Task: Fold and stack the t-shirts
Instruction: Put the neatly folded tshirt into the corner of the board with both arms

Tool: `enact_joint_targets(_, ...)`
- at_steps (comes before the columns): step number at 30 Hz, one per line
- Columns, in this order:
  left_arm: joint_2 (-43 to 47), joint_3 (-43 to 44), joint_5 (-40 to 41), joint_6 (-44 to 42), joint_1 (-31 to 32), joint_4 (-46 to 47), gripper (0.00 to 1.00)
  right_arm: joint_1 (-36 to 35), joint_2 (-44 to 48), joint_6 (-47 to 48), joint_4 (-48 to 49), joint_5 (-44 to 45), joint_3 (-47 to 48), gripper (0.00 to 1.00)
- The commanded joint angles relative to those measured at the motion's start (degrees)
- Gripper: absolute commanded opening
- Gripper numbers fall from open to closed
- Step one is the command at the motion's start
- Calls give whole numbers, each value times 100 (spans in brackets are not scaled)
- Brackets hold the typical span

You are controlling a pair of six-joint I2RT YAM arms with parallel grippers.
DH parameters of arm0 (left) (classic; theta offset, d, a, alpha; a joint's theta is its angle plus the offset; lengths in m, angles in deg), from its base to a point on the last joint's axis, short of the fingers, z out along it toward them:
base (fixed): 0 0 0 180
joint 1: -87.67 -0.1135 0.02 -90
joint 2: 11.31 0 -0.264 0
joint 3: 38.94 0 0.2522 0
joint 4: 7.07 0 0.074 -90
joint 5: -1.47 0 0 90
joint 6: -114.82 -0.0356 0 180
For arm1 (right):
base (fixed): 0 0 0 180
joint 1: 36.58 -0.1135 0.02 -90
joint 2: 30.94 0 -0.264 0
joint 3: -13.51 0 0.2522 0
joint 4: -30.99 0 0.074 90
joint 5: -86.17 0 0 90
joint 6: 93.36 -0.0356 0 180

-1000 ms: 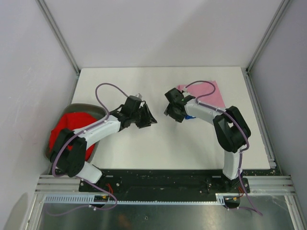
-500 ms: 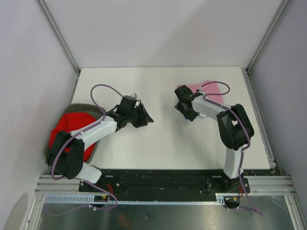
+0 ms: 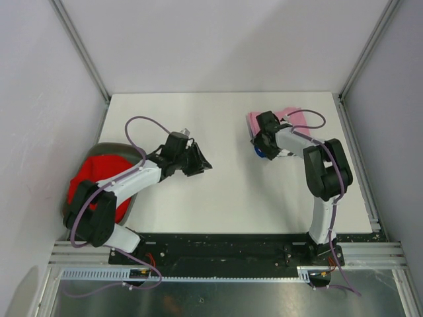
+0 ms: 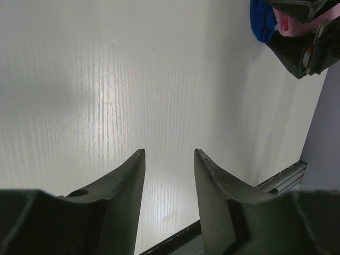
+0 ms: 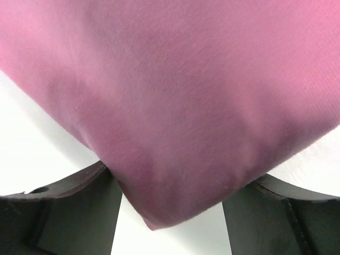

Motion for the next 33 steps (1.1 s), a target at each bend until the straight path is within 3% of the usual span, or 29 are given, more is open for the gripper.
enact_joint_targets(1,-18,-1,-111,-147,-42,169,46,335,-331,162,415,-163,-24,70)
enact_joint_targets(17,-205,138,-227,-169,-84,174,46,1887,-880,941,801,-917,566,68)
enact_joint_targets(26,-522,369,-257,-147,-91,164,46,1983,-1766,978,266,-1053,2114,67)
enact_joint_targets(33,-711,500,-309,-135,-112,163,45,2073,-2139,587,347,-1240,2451,67)
